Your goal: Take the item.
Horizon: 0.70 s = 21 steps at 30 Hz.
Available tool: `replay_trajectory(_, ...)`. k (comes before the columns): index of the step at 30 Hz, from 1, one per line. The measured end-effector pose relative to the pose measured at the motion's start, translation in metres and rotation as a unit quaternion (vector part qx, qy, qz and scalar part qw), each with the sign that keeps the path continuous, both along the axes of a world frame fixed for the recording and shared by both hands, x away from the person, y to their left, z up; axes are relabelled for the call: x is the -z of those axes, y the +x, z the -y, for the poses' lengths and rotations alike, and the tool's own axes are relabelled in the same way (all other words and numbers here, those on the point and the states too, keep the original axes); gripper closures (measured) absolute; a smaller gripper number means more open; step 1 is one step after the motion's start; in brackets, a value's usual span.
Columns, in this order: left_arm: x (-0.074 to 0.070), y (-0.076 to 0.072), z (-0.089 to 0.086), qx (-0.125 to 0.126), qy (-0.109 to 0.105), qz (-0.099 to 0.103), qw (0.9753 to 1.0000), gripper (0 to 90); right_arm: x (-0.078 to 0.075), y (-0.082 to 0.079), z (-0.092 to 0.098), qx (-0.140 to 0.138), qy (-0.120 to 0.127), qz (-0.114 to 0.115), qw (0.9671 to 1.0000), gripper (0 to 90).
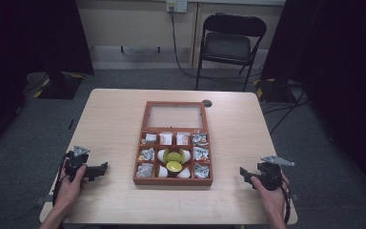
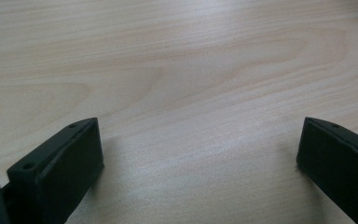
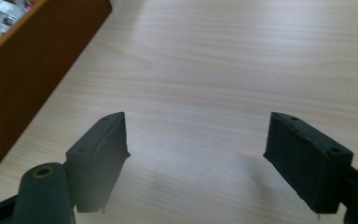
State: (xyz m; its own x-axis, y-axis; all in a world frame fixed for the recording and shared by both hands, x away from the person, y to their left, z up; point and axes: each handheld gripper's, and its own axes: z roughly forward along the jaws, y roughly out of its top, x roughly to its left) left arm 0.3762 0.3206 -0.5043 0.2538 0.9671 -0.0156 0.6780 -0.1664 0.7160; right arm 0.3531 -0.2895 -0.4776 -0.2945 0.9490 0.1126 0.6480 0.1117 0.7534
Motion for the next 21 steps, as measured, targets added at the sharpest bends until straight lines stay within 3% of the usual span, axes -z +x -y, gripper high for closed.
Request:
replay_trajectory(4, 0.0, 0.0, 0.0, 0.001, -0.001, 0.0, 1.0, 0.0, -0.006, -0.001, -0.007, -0.012, 0.001, 0.013, 0.9998, 22.2)
replay_trajectory(6, 0.0, 0.0, 0.0, 0.001, -0.001, 0.0, 1.0, 0.0, -0.007, -0.003, -0.009, -0.023, 0.002, 0.012, 0.9997, 27.6)
replay_trajectory(13, 0.0, 0.0, 0.0, 0.001, -0.001, 0.0, 1.0, 0.0, -0.016, -0.009, -0.017, -0.039, 0.02, 0.021, 0.9988, 28.4)
replay_trajectory(21, 0.0, 0.0, 0.0, 0.003, 0.001, -0.001, 1.0, 0.0, -0.025, -0.012, -0.037, -0.069, 0.016, 0.03, 0.997, 30.4)
